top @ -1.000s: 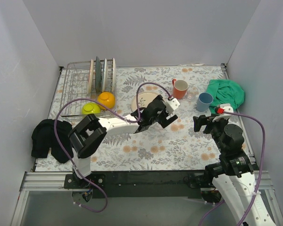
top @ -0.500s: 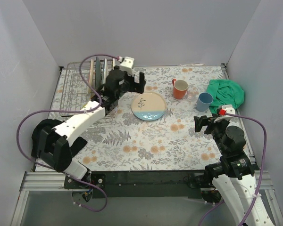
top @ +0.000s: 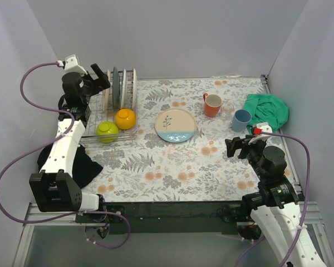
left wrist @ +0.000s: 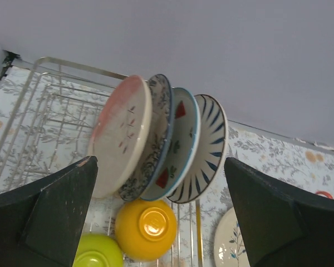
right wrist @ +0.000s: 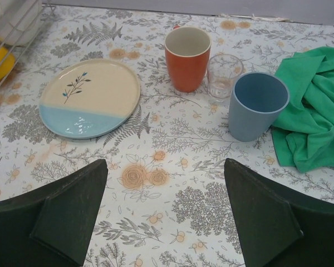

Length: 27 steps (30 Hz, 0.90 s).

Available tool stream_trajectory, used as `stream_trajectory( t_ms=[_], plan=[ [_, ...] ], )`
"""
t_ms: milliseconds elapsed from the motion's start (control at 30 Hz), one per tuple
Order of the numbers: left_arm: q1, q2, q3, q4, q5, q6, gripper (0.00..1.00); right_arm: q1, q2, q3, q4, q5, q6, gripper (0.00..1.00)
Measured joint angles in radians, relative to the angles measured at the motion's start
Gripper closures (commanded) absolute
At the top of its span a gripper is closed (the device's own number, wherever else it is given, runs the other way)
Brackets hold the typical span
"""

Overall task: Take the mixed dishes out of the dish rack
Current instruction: Pick up the plate from the dish rack.

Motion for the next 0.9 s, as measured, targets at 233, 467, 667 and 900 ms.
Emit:
stream_trajectory(
  t_ms=[233,467,667,900],
  plan=[
    [0.134,0.115,0.042,-0.004,0.064,-0.044,0.05,0.000,0.016,-0.004,0.001,-0.026,0.000,0.07],
    [0.137,0.266,0.086,-0.025,0.146,-0.042,0.12,0.000,0.035,-0.004,0.000,-0.046,-0.001,0.07],
    [0.137,0.330,0.115,-0.035,0.193,-0.031,0.22,0.000,0.045,-0.004,0.001,-0.051,-0.001,0.07],
    [0.137,0.393,0.148,-0.035,0.198,0.000,0.26,0.000,0.048,-0.004,0.001,-0.052,-0.001,0.07]
  ],
)
